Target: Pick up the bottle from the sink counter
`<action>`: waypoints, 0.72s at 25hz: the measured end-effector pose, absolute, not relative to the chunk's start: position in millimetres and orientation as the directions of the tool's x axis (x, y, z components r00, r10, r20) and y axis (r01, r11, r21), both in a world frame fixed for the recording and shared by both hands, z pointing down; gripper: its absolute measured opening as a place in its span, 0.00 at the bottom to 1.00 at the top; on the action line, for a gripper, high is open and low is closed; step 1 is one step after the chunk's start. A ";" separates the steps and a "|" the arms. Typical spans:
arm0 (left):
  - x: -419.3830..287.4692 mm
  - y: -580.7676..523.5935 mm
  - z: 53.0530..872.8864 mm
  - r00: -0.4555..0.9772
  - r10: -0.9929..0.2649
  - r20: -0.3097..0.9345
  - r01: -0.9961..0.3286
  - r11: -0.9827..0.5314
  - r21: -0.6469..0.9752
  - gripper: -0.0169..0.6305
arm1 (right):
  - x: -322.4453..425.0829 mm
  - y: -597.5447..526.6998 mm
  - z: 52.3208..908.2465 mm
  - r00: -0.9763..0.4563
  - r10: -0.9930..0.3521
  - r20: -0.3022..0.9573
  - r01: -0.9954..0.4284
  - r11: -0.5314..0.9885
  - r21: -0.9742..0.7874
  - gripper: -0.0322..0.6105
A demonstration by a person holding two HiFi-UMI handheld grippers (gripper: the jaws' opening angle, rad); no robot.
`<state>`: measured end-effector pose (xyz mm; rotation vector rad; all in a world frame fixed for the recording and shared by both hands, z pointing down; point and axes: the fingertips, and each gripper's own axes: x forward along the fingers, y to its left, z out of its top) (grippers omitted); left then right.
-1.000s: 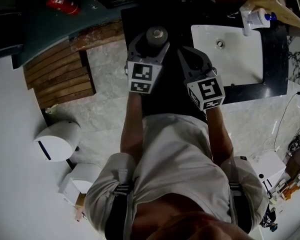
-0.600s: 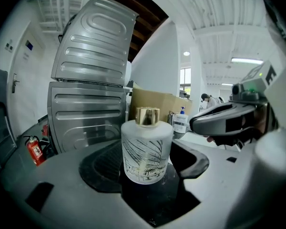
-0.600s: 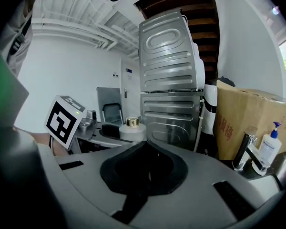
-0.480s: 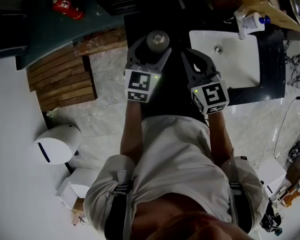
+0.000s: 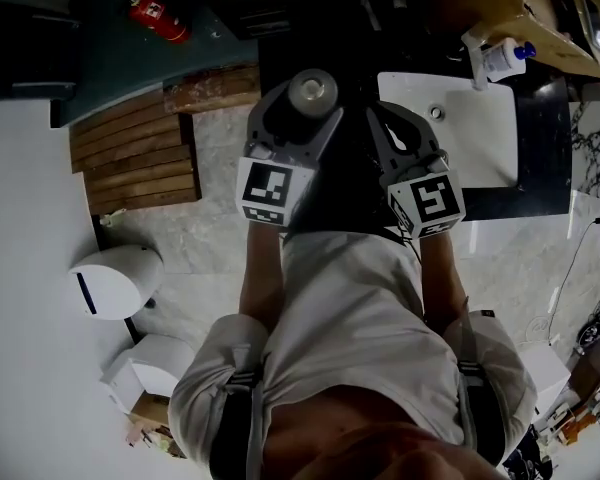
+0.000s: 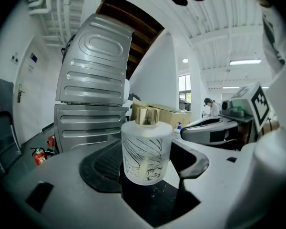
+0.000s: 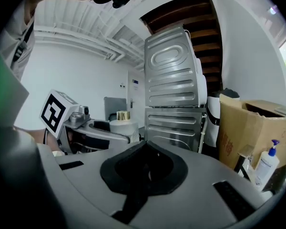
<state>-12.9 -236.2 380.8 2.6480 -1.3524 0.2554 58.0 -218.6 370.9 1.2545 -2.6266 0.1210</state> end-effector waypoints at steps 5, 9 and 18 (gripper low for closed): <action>-8.7 -219.4 361.9 0.568 -0.800 0.194 -0.821 -0.567 0.066 0.50 | 67.2 -207.6 351.3 -0.630 -0.751 0.198 -0.761 0.647 0.032 0.04; -9.1 -208.1 347.1 0.558 -0.812 0.172 -0.828 -0.557 0.057 0.50 | 72.3 -198.4 336.4 -0.642 -0.748 0.166 -0.754 0.656 0.038 0.04; -9.3 -198.6 332.8 0.542 -0.827 0.151 -0.838 -0.544 0.028 0.50 | 79.5 -189.1 331.7 -0.643 -0.747 0.171 -0.753 0.657 0.036 0.04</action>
